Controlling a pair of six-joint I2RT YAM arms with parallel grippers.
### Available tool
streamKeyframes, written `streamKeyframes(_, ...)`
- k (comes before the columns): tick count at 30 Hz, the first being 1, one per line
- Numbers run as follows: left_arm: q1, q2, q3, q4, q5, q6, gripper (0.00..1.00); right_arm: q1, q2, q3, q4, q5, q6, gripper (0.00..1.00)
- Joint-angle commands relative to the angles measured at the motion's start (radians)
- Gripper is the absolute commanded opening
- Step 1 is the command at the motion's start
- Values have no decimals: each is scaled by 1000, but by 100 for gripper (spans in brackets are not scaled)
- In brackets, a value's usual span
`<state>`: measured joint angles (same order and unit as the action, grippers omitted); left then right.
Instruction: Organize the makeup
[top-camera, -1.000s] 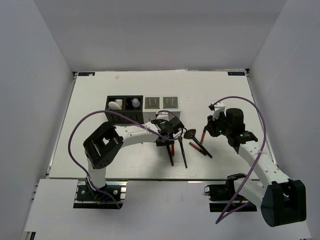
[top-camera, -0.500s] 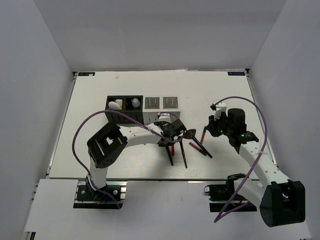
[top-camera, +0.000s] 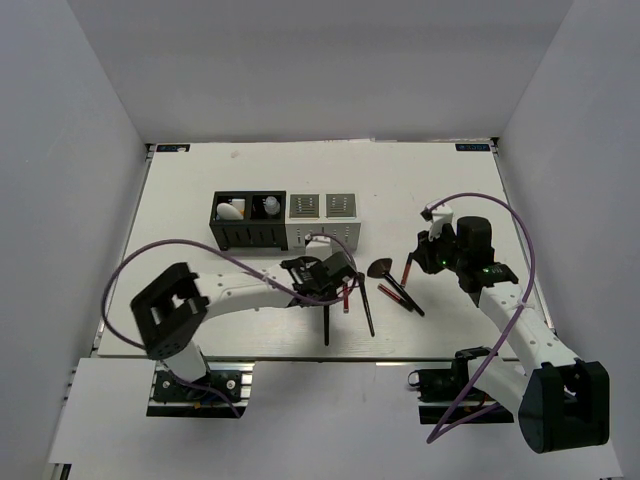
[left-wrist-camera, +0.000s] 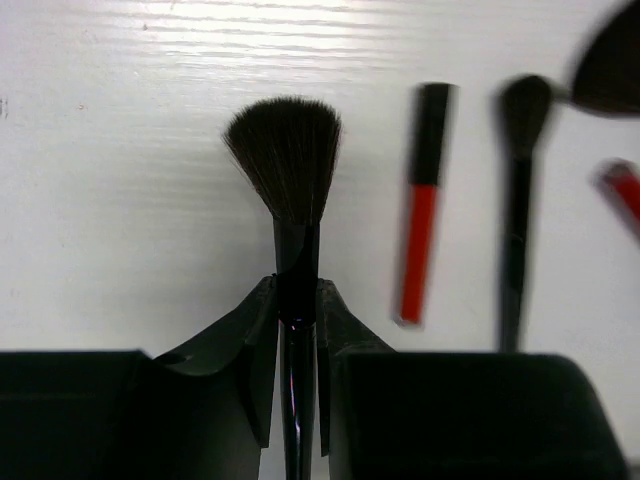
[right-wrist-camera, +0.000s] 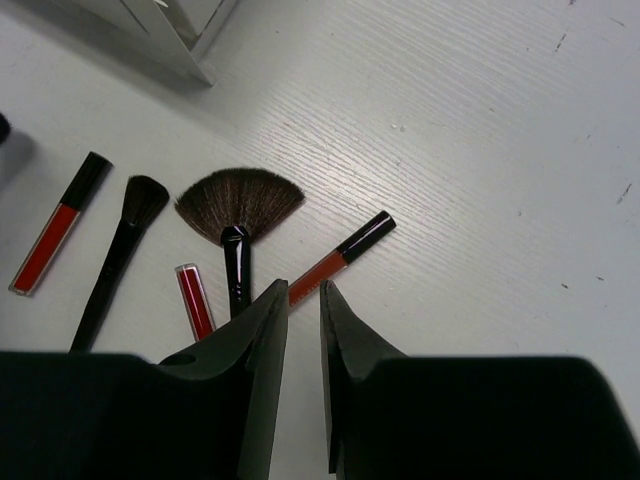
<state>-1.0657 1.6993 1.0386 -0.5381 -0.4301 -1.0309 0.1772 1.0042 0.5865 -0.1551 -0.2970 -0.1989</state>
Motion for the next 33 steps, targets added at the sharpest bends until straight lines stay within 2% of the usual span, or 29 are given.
streamKeyframes(1, -26, -193, 23, 56, -5, 64, 5, -5, -6, 9, 22, -34, -30, 26)
streamKeyframes(6, -2, -309, 113, 32, -84, 115, 3, -4, -18, -1, 17, -68, -54, 24)
streamKeyframes(9, 25, -351, 162, 55, -171, 173, 3, -5, -24, -7, 17, -89, -66, 17)
streamKeyframes(12, 82, -320, 227, 63, -242, 244, 3, -5, -16, -4, 23, -111, -60, 10)
streamKeyframes(18, 212, -238, 294, 268, -321, 419, 2, -5, -10, -2, 34, -116, -63, 9)
streamKeyframes(24, 311, -149, 354, 423, -345, 594, 0, -5, 1, -1, 49, -116, -63, 9)
streamKeyframes(30, 357, -72, 376, 530, -344, 693, 0, -7, 10, -5, 61, -113, -60, 9)
streamKeyframes(33, 366, -38, 345, 642, -361, 722, 0, -7, 7, -7, 54, -113, -65, 9)
